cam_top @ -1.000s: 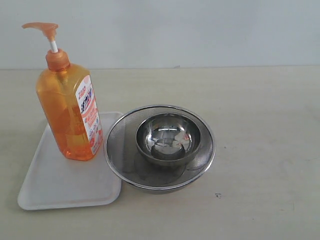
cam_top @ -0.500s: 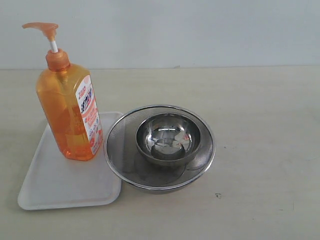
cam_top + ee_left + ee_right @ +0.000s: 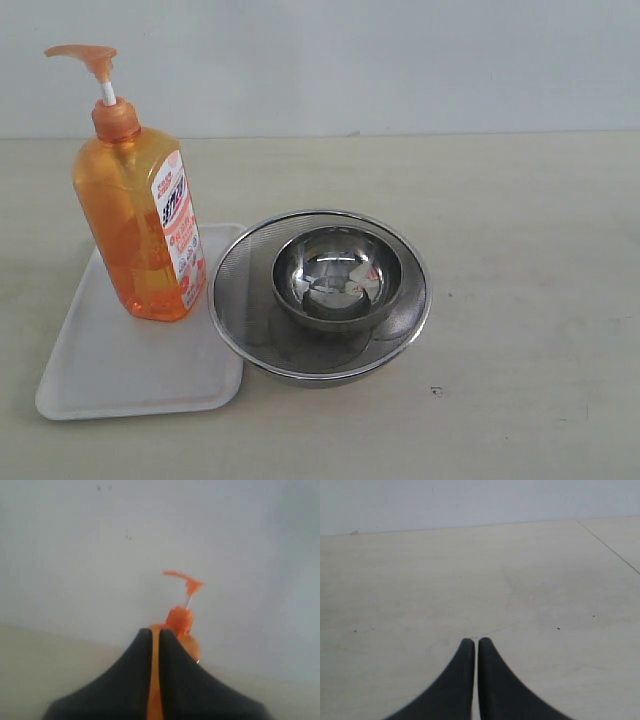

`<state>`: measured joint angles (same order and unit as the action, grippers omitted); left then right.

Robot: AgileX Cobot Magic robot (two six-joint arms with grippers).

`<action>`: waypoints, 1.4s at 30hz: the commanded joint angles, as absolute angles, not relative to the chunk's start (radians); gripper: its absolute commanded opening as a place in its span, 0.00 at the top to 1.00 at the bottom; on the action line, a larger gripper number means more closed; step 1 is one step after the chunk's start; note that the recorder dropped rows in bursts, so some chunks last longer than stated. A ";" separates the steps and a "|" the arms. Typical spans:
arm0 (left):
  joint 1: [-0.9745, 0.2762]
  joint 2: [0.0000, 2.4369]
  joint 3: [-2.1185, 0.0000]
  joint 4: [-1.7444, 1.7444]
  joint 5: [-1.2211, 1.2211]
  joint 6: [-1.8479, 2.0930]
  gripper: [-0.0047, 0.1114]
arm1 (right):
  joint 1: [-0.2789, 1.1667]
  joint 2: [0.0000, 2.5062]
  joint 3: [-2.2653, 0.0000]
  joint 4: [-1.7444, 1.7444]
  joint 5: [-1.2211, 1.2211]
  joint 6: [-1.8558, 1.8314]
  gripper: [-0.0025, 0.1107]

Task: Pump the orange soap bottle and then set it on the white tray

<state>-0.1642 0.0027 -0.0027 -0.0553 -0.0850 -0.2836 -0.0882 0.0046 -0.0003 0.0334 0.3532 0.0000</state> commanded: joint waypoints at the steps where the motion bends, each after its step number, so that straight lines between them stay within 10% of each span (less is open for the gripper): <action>1: -0.162 0.000 0.000 -0.298 0.051 0.062 0.92 | -0.091 0.000 0.000 0.031 0.348 -0.007 0.98; 42: -0.162 0.000 0.000 0.154 0.306 -0.061 0.92 | -0.091 0.000 0.000 0.031 0.342 -0.005 0.98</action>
